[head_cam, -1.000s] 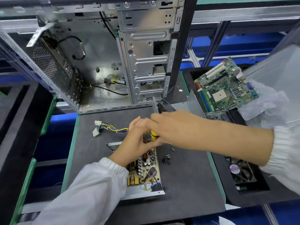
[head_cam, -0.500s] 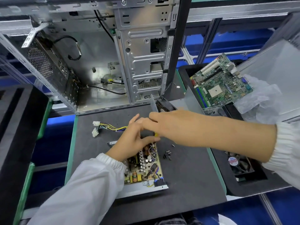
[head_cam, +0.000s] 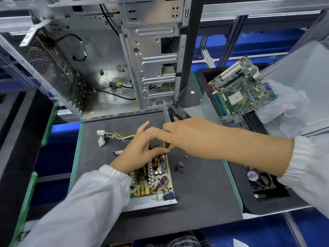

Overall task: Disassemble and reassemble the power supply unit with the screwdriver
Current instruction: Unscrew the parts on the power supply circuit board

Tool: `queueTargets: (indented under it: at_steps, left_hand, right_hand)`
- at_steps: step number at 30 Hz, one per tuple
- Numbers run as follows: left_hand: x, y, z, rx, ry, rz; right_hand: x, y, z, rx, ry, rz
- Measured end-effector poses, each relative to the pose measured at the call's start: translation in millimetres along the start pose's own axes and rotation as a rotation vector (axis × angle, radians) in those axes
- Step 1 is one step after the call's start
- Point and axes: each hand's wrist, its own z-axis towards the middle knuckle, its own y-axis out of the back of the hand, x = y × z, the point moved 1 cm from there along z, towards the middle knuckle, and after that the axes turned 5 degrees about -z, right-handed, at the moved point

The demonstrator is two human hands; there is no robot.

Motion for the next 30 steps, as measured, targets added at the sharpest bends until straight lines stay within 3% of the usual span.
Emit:
queueTargets:
  at_steps: [4, 6, 8, 10, 13, 18, 22, 30]
  left_hand:
    - [-2.2, -1.2, -7.1, 0.077, 0.044, -0.015]
    - [1.0, 0.3, -10.6, 0.074, 0.049, 0.125]
    - [4.1, 3.7, -12.5, 0.095, 0.034, 0.352]
    - [7.0, 3.2, -16.3, 0.102, 0.004, 0.603]
    - [11.8, -0.3, -23.6, 0.018, -0.056, 0.808]
    - [20.3, -0.7, -27.5, -0.090, -0.121, 0.726]
    - [25.5, 0.2, -23.4, -0.152, -0.146, 0.693]
    - [48.2, 27.8, 9.3, -0.179, -0.166, 0.683]
  right_hand:
    - [8.0, -11.6, -1.0, -0.082, -0.062, -0.250]
    - [6.5, -14.7, 3.7, -0.075, -0.163, -0.268]
    - [-4.1, -14.0, 4.4, -0.178, -0.285, -0.268]
    - [-13.3, -17.0, 4.6, -0.078, -0.264, -0.188]
    - [-7.5, -41.3, 1.3, 0.246, -0.126, -0.034]
    - [-16.5, -53.3, -41.6, 0.266, -0.241, 0.128]
    - [-19.9, -75.3, -73.9, 0.284, -0.380, 0.480]
    - [37.9, -145.4, -34.3, -0.081, -0.599, 0.796]
